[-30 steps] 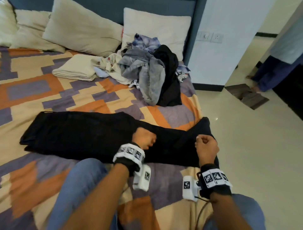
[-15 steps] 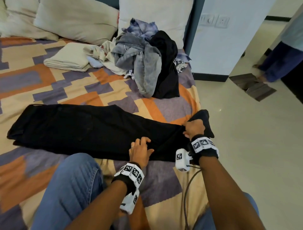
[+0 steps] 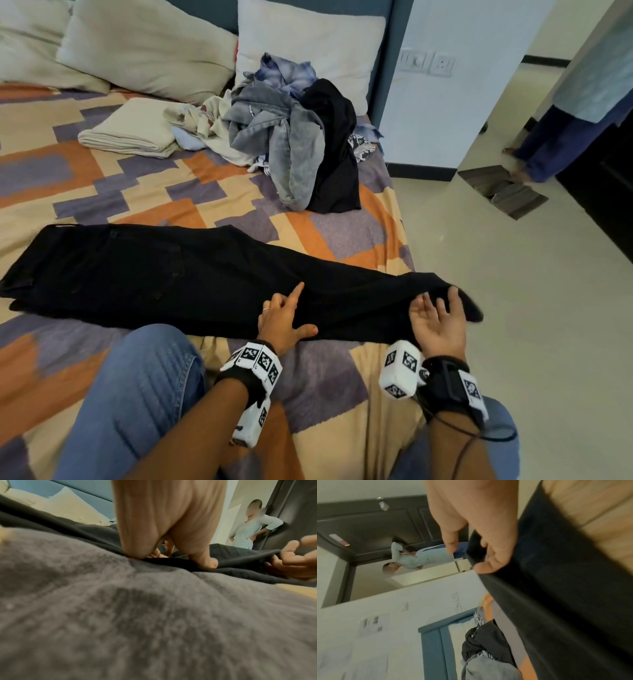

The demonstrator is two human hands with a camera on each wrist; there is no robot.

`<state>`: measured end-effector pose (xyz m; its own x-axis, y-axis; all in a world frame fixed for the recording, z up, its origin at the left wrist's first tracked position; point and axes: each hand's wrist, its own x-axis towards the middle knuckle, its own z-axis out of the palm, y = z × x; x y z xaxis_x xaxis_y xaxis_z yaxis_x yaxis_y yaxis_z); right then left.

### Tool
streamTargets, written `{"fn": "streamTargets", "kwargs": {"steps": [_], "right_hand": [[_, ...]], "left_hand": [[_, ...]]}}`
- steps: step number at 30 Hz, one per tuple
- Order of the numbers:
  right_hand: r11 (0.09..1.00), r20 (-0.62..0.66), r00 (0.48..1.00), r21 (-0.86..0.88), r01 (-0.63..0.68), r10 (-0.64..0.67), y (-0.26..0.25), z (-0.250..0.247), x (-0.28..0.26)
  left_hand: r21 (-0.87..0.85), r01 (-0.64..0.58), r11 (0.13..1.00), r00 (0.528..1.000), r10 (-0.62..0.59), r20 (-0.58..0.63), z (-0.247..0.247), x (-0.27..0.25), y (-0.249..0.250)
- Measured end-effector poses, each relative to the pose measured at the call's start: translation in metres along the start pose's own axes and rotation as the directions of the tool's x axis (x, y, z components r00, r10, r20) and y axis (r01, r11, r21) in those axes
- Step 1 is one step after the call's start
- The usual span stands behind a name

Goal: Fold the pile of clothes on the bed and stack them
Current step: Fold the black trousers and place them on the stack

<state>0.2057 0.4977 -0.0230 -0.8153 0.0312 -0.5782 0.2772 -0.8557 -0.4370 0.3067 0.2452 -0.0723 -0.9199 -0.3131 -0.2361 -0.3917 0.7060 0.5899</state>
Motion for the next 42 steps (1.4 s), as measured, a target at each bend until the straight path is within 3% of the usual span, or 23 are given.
{"fn": "streamTargets", "kwargs": {"steps": [4, 6, 8, 11, 14, 17, 19, 22, 25, 30, 34, 37, 39, 42], "right_hand": [[0.911, -0.11, 0.994, -0.407, -0.07, 0.027, -0.003, 0.034, 0.006], [0.877, -0.167, 0.985, -0.468, -0.112, 0.037, -0.003, 0.04, 0.009], [0.913, -0.166, 0.98, -0.375, -0.163, 0.106, -0.005, 0.041, 0.011], [0.974, 0.063, 0.981, -0.148, -0.173, 0.184, -0.008, 0.036, 0.004], [0.998, 0.294, 0.954, 0.018, -0.06, 0.052, -0.006, 0.032, -0.009], [0.995, 0.341, 0.936, 0.071, 0.073, -0.093, -0.007, 0.019, -0.01], [0.997, 0.263, 0.961, 0.028, 0.076, -0.081, -0.007, 0.0, -0.001], [0.997, 0.137, 0.988, -0.006, -0.077, 0.078, -0.009, -0.038, 0.011], [0.988, -0.002, 0.988, -0.016, -0.156, 0.156, -0.016, -0.059, 0.022], [0.972, -0.179, 0.978, -0.185, -0.142, 0.109, -0.029, -0.037, 0.031], [0.973, -0.19, 0.981, -0.232, -0.001, -0.044, -0.036, -0.051, 0.046], [0.971, -0.165, 0.981, -0.197, -0.136, 0.103, -0.031, -0.086, 0.071], [0.947, -0.257, 0.962, -0.278, -0.163, 0.09, -0.031, -0.08, 0.049], [0.947, -0.314, 0.944, -0.263, -0.186, 0.099, -0.033, -0.069, 0.017]], "left_hand": [[0.083, -0.019, 0.996, 1.0, 0.021, -0.022, 0.002, -0.006, 0.006], [0.143, -0.045, 0.989, 0.998, 0.051, -0.043, 0.004, -0.009, 0.008], [0.162, -0.054, 0.985, 0.996, 0.064, -0.058, 0.005, -0.011, 0.009], [0.214, -0.095, 0.972, 0.991, 0.113, -0.075, -0.002, -0.009, 0.015], [0.236, -0.143, 0.961, 0.966, 0.187, -0.177, -0.014, -0.012, 0.022], [0.189, -0.198, 0.962, 0.953, 0.234, -0.191, -0.021, -0.013, 0.022], [0.259, -0.205, 0.944, 0.963, 0.241, -0.118, -0.019, -0.015, 0.019], [0.454, -0.167, 0.875, 0.98, 0.196, -0.017, -0.004, -0.019, 0.012], [0.514, -0.13, 0.848, 0.985, 0.169, -0.029, 0.009, -0.021, 0.01], [0.588, -0.143, 0.796, 0.986, 0.166, 0.015, 0.01, -0.026, 0.015], [0.628, -0.152, 0.763, 0.986, 0.161, 0.043, 0.013, -0.026, 0.015], [0.64, -0.148, 0.754, 0.986, 0.163, 0.036, 0.016, -0.026, 0.018], [0.648, -0.138, 0.749, 0.988, 0.15, 0.037, 0.017, -0.028, 0.019], [0.664, -0.127, 0.737, 0.99, 0.134, 0.04, 0.019, -0.029, 0.02]]}}
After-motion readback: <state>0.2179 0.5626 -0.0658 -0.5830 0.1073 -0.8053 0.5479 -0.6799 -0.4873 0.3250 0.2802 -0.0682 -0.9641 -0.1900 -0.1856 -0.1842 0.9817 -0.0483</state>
